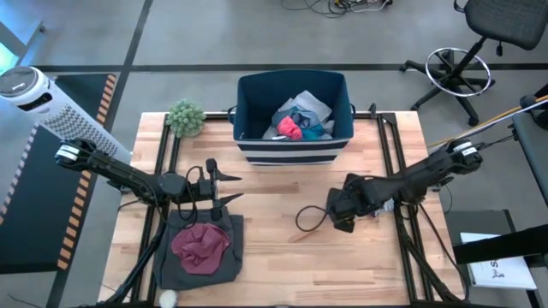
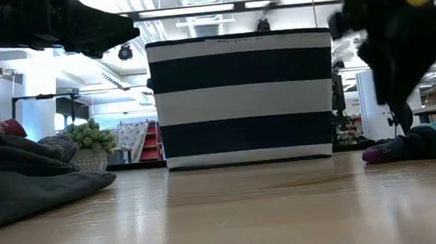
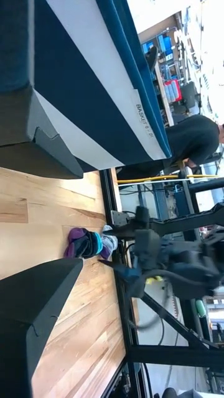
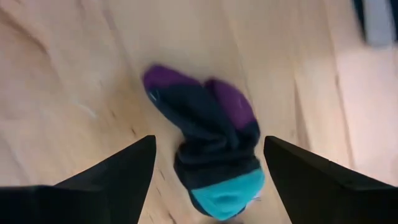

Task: Sort clothes
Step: Put the black socks into the laundry bin

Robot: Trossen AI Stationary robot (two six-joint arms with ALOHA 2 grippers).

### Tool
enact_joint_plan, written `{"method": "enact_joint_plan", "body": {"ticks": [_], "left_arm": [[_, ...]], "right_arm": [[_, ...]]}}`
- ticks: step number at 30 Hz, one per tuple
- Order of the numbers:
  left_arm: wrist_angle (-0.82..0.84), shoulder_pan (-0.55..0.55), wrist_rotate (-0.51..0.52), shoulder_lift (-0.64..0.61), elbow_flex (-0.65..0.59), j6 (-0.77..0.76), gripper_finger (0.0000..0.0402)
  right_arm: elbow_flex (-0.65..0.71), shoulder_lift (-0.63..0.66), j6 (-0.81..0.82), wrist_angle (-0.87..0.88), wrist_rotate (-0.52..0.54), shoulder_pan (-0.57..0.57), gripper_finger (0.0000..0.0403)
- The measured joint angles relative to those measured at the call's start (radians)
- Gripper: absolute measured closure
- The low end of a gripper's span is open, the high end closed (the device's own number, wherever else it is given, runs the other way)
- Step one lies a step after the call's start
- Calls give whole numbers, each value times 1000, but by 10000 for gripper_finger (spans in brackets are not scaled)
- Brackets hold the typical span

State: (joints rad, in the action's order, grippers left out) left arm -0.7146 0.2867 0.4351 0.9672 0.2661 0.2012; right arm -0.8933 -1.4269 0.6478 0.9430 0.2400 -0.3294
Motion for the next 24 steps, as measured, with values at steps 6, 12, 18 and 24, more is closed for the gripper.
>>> {"method": "enact_joint_plan", "body": {"ticks": [6, 12, 18, 24], "left_arm": [[1, 0, 0, 0, 0, 0, 194], [0, 0, 0, 0, 0, 0, 194], [0, 0, 0, 0, 0, 0, 194], [0, 0, 0, 0, 0, 2, 194]], "right_arm": [[131, 0, 30, -135, -32, 2, 128], [195, 0, 34, -241, -31, 3, 139], [204, -3, 32, -304, -30, 3, 226], [226, -3, -6, -391, -32, 14, 355]]}}
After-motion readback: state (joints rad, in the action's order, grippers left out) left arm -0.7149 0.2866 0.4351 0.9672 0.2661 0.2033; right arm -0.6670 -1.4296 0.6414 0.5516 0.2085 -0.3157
